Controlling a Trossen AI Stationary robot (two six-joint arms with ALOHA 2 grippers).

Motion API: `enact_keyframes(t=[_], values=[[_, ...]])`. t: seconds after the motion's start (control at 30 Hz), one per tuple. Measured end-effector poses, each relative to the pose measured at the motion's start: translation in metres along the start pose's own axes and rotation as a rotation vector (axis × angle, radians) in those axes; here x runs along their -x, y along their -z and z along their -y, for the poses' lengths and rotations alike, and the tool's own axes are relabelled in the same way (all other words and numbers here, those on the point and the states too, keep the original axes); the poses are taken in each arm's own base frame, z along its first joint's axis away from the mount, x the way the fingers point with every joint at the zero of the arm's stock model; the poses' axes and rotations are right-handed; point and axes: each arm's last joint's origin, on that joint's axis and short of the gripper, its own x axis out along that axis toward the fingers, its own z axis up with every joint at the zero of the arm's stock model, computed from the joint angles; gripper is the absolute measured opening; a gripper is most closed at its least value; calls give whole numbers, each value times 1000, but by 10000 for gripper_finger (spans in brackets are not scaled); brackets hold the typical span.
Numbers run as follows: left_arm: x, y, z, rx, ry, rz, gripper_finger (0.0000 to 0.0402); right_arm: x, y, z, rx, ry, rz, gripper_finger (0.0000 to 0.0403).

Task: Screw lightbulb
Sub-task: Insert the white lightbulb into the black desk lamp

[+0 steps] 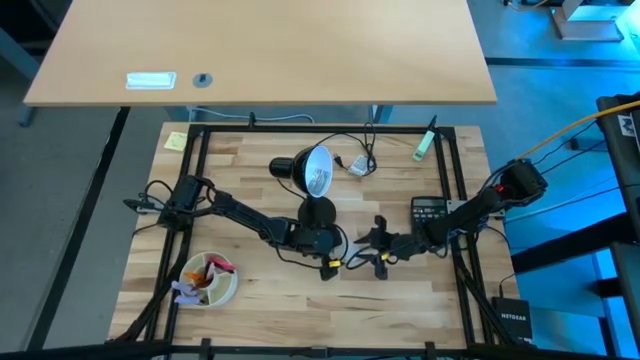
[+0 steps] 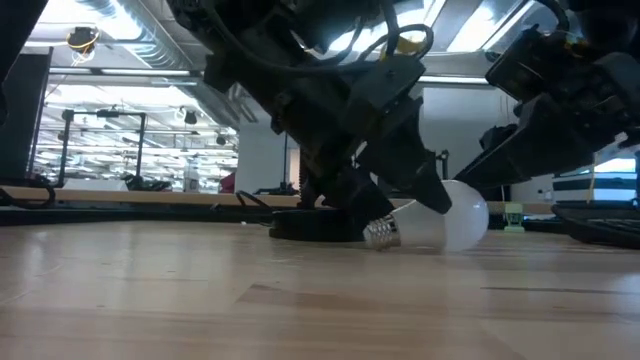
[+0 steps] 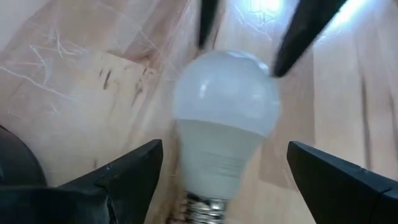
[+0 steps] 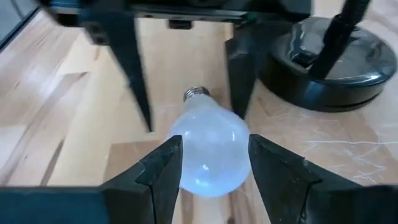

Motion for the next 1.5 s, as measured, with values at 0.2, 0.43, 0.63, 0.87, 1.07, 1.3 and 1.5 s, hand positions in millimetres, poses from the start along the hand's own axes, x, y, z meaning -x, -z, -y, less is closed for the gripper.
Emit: enact_keyframes(t=[0.2, 0.43, 0.63, 0.87, 1.07, 1.3, 1.5], values=[[0, 0, 0, -49, 1, 0, 333, 9, -7, 1, 18, -20, 1, 194], [0, 0, 0, -51, -3, 6, 333, 9, -7, -2, -28, -103, -18, 279], [-3, 2, -1, -65, -4, 3, 333, -2, 3, -2, -17, -50, -21, 335], [-7, 8, -2, -114, -13, -19, 333, -20, 16, -4, 52, -37, 28, 332], [-7, 7, -3, -115, -15, -14, 333, -31, 25, -5, 68, -58, 85, 319], [-7, 7, -3, -118, -15, -10, 333, -36, 27, -4, 133, -48, 120, 304], [-7, 6, -3, -119, -13, -5, 333, -36, 27, -4, 150, -45, 118, 290]])
